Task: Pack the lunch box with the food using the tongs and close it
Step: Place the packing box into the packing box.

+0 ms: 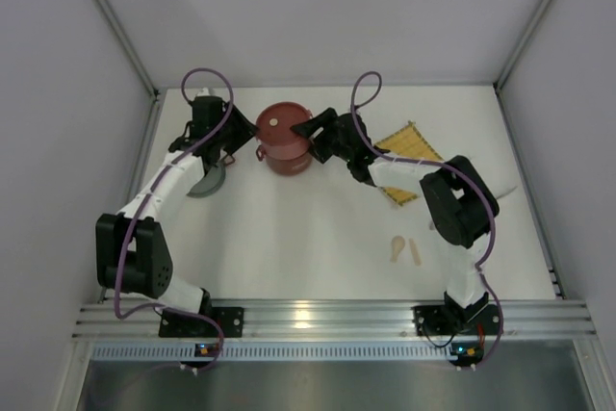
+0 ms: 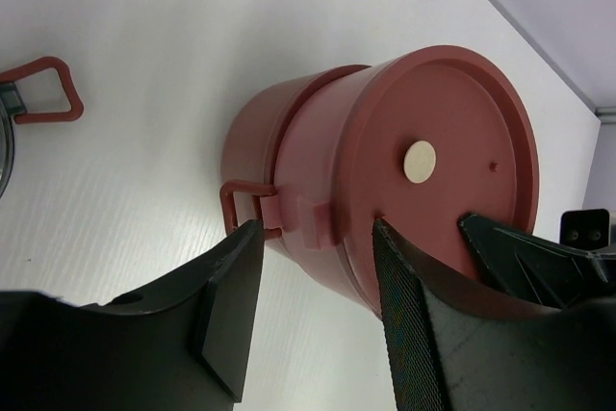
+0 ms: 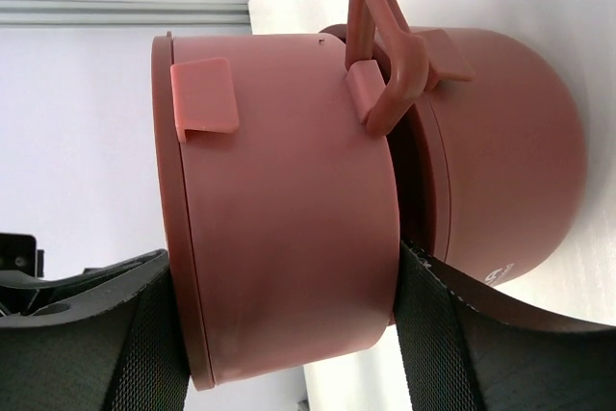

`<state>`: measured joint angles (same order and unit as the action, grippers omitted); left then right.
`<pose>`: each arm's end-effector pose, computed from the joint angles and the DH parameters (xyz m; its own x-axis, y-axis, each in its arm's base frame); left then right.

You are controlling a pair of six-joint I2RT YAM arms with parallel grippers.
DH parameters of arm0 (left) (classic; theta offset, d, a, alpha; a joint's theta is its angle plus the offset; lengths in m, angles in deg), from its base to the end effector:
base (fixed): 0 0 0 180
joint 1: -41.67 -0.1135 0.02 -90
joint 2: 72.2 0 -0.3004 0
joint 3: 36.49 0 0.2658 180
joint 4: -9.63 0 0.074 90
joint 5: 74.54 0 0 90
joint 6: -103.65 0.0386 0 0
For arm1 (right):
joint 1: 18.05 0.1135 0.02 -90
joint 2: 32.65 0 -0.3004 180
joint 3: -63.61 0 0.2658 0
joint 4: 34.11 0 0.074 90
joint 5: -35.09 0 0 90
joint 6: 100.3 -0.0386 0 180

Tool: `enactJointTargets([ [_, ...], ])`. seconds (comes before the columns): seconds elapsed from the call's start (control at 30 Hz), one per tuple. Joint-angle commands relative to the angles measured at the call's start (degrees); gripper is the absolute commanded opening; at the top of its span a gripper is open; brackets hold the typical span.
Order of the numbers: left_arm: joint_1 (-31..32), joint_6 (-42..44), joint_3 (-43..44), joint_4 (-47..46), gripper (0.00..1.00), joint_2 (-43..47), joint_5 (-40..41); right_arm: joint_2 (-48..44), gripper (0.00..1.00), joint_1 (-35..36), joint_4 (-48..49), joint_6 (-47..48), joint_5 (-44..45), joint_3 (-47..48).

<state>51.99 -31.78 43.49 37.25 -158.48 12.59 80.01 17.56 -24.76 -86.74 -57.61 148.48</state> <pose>0.3520 -0.0661 0.3213 -0.5419 -0.6245 -0.5624 -0.2369 0.7556 -0.6108 0.3873 0.2796 0.2312 -0.6610 0.7210 -0.2079 0.1051 0.3633 0.9257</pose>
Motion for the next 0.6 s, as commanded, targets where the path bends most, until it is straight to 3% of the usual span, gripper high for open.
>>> enactJointTargets([
  [0.0,0.83,1.22,3.29,-2.0,0.54,-1.17,1.91,-0.51,0.59,0.33,-8.5,3.23,1.91,2.26],
  [0.57,2.33,2.54,4.96,0.64,0.53,-4.95,4.81,1.33,0.74,-0.2,-36.62,13.06,4.63,18.77],
])
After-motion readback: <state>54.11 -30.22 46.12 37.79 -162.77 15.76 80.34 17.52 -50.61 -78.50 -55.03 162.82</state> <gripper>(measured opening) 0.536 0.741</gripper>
